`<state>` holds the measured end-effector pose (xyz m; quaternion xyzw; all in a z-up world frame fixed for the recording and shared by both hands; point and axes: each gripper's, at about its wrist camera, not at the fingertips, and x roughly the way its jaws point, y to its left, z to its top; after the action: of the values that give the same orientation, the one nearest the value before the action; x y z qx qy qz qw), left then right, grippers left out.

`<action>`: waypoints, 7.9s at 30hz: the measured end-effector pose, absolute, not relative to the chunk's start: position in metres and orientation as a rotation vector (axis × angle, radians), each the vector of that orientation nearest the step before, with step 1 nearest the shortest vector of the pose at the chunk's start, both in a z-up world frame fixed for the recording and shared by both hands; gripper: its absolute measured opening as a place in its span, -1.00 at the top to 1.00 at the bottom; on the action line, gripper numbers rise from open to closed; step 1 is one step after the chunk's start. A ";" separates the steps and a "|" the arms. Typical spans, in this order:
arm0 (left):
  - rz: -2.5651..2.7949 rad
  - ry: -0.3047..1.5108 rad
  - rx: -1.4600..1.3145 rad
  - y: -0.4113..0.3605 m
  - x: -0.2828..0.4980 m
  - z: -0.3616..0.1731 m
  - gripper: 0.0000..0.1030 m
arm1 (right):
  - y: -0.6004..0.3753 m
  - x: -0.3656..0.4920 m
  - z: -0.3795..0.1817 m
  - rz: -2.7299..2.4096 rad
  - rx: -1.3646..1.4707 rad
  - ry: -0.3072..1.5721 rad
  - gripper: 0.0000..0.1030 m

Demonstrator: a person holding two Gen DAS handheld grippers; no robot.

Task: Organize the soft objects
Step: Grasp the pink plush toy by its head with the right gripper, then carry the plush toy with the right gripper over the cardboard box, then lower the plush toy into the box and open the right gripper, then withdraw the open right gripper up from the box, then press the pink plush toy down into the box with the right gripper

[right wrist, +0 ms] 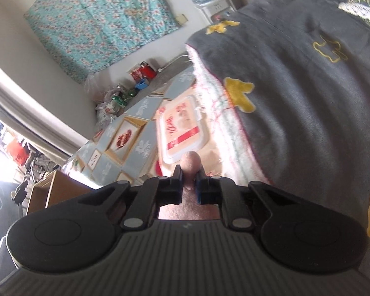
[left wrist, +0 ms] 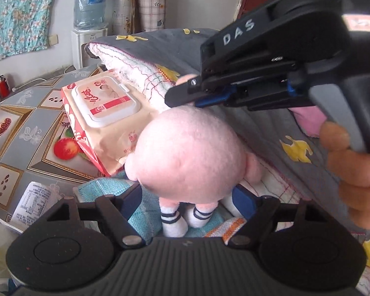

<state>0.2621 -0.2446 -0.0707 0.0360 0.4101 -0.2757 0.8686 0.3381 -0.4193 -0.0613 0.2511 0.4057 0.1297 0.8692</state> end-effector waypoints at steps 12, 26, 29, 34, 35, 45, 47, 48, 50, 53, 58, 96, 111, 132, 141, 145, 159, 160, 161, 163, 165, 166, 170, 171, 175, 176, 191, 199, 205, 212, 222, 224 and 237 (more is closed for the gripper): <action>-0.551 0.699 0.000 -0.208 0.205 -0.003 -0.53 | -0.368 0.247 0.050 0.423 0.381 0.702 0.86; -0.217 0.494 -0.212 -0.049 0.119 0.076 -0.53 | -0.182 0.182 0.164 0.870 0.209 0.636 0.86; -0.097 0.477 -0.246 -0.006 0.108 0.078 -0.53 | -0.123 0.182 0.172 0.987 0.179 0.673 0.86; 0.104 0.499 -0.325 0.067 0.106 0.071 -0.53 | -0.010 0.200 0.170 1.153 0.135 0.792 0.86; 0.143 0.511 -0.337 0.080 0.109 0.068 -0.53 | 0.010 0.206 0.166 1.177 0.126 0.820 0.86; 0.403 0.704 -0.485 0.193 0.138 0.020 -0.54 | 0.194 0.293 0.072 1.340 0.020 1.109 0.86; 0.415 0.726 -0.508 0.205 0.133 0.015 -0.54 | 0.210 0.301 0.059 1.380 -0.017 1.127 0.86; 0.419 0.733 -0.515 0.210 0.130 0.014 -0.54 | 0.217 0.306 0.049 1.397 -0.030 1.140 0.86; 0.420 0.750 -0.519 0.211 0.129 0.010 -0.54 | 0.221 0.312 0.036 1.427 -0.065 1.171 0.86; 0.406 0.771 -0.542 0.214 0.125 0.005 -0.54 | 0.218 0.318 0.018 1.439 -0.157 1.192 0.85; 0.338 0.788 -0.567 0.203 0.114 0.002 -0.54 | 0.192 0.310 0.014 1.470 -0.312 1.183 0.83; 0.078 0.908 -0.133 0.200 0.172 -0.007 -0.33 | 0.130 0.337 0.009 1.209 0.057 1.318 0.07; 0.192 0.953 -0.539 0.270 0.173 -0.015 -0.30 | 0.102 0.286 -0.021 1.175 -0.200 1.350 0.43; 0.076 0.967 -0.635 0.245 0.180 -0.024 -0.09 | 0.109 0.328 -0.030 1.032 -0.264 1.209 0.60; 0.046 0.889 -0.521 0.223 0.201 -0.011 -0.17 | 0.078 0.344 -0.015 0.962 -0.095 1.183 0.58; 0.050 0.861 -0.500 0.218 0.212 -0.008 -0.26 | 0.069 0.349 -0.007 0.944 -0.007 1.166 0.55; 0.079 0.806 -0.270 0.182 0.198 -0.009 -0.35 | 0.108 0.347 0.018 1.036 -0.009 1.185 -0.04; 0.077 0.803 -0.266 0.181 0.197 -0.009 -0.35 | 0.119 0.343 0.017 1.048 -0.049 1.199 -0.11; 0.076 0.800 -0.261 0.180 0.197 -0.009 -0.35 | 0.130 0.339 0.016 1.053 -0.096 1.211 -0.14; 0.078 0.796 -0.251 0.178 0.196 -0.009 -0.35 | 0.152 0.331 0.012 1.061 -0.189 1.224 -0.29; 0.071 0.791 -0.240 0.175 0.196 -0.008 -0.37 | 0.168 0.327 0.006 1.055 -0.258 1.244 -0.38; 0.068 0.790 -0.236 0.174 0.196 -0.008 -0.39 | 0.175 0.326 0.003 1.056 -0.286 1.252 -0.41; 0.069 0.786 -0.206 0.169 0.195 -0.008 -0.39 | 0.193 0.324 -0.009 1.046 -0.389 1.299 -0.48; 0.061 0.781 -0.201 0.169 0.194 -0.008 -0.40 | 0.196 0.323 -0.012 1.037 -0.418 1.311 -0.48; 0.050 0.782 -0.189 0.168 0.192 -0.008 -0.41 | 0.203 0.328 -0.018 1.029 -0.477 1.351 -0.45; 0.049 0.784 -0.185 0.169 0.191 -0.008 -0.41 | 0.203 0.330 -0.019 1.023 -0.482 1.362 -0.44; 0.003 0.898 -0.274 0.188 0.169 -0.011 -0.42 | 0.154 0.347 -0.020 1.017 -0.133 1.391 -0.18; 0.094 0.882 -0.258 0.201 0.163 0.000 -0.43 | 0.117 0.354 -0.041 1.093 0.272 1.358 -0.18; 0.112 0.855 -0.223 0.201 0.167 0.003 -0.47 | 0.108 0.349 -0.036 1.154 0.300 1.298 -0.19; 0.091 0.942 -0.220 0.195 0.180 -0.011 -0.45 | 0.121 0.333 -0.025 1.087 -0.032 1.235 -0.20; 0.075 0.949 -0.181 0.180 0.189 -0.019 -0.46 | 0.086 0.343 -0.023 0.966 -0.008 1.273 -0.23; 0.079 0.952 -0.182 0.178 0.192 -0.020 -0.46 | 0.090 0.339 -0.018 0.940 -0.047 1.255 -0.26; 0.105 0.949 -0.215 0.185 0.199 -0.019 -0.46 | 0.117 0.317 0.041 0.772 -0.327 1.106 -0.31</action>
<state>0.1992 0.1849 -0.0190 -0.1033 0.4557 0.0505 0.8827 0.3166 0.1169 0.0414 -0.1506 0.5098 0.3557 0.7687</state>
